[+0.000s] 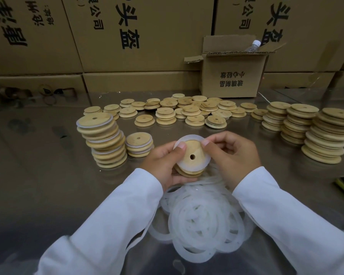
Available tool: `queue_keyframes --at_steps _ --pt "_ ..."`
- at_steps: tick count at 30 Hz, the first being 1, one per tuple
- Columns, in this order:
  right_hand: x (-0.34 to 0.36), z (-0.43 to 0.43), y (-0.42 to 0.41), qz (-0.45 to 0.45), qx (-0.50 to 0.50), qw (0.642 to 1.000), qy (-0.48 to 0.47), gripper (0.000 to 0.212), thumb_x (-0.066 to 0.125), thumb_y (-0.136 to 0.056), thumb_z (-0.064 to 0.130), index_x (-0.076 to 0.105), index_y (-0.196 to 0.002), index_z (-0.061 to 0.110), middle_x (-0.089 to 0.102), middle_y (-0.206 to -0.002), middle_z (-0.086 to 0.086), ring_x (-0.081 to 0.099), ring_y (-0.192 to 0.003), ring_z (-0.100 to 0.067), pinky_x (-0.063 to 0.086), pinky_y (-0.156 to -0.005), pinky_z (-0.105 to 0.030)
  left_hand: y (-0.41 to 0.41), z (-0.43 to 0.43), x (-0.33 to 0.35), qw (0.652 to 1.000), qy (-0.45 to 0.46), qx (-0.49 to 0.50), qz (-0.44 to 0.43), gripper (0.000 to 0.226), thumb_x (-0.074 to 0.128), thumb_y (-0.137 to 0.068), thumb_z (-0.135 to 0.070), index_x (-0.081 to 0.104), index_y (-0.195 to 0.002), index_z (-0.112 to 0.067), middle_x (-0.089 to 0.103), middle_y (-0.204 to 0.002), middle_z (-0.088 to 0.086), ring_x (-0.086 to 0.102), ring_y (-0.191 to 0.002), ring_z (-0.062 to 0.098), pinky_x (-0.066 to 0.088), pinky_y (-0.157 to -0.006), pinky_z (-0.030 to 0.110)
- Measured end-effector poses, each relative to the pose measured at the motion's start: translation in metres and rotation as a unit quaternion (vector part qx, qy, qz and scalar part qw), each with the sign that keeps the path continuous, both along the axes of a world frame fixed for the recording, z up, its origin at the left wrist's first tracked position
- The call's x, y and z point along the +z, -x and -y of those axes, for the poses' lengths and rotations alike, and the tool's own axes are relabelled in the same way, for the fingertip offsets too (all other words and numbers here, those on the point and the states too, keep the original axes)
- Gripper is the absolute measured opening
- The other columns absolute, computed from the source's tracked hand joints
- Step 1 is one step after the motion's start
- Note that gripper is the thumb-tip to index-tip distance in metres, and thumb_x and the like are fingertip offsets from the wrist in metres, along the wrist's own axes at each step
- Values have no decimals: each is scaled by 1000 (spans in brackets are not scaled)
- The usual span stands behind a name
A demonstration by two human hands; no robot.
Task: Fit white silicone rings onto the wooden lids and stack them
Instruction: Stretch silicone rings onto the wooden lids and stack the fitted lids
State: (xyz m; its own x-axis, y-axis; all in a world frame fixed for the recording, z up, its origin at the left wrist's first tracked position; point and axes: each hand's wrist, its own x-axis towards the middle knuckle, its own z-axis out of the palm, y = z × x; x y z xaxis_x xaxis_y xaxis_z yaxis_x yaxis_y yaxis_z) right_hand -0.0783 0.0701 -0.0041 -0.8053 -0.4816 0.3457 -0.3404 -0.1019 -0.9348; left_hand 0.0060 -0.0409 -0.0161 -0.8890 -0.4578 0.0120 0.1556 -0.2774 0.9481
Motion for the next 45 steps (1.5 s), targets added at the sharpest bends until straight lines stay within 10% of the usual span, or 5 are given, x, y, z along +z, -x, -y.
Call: queue_keyframes --at_steps 31,45 --pt "4 1 0 -17 18 1000 -8 22 61 -84 5 61 -68 20 61 -69 2 56 -69 -12 46 -69 -17 -2 5 2 992 108 37 -55 21 49 -91 -10 66 -102 -15 69 -97 12 68 -88 25 58 -72 41" --pt "-4 4 -9 -20 -46 999 14 9 66 -79 20 58 -78 24 63 -74 2 62 -74 -18 49 -70 -25 1 1 5 995 -2 56 -88 19 51 -86 -13 63 -100 -11 69 -89 7 68 -82 20 59 -67 37"
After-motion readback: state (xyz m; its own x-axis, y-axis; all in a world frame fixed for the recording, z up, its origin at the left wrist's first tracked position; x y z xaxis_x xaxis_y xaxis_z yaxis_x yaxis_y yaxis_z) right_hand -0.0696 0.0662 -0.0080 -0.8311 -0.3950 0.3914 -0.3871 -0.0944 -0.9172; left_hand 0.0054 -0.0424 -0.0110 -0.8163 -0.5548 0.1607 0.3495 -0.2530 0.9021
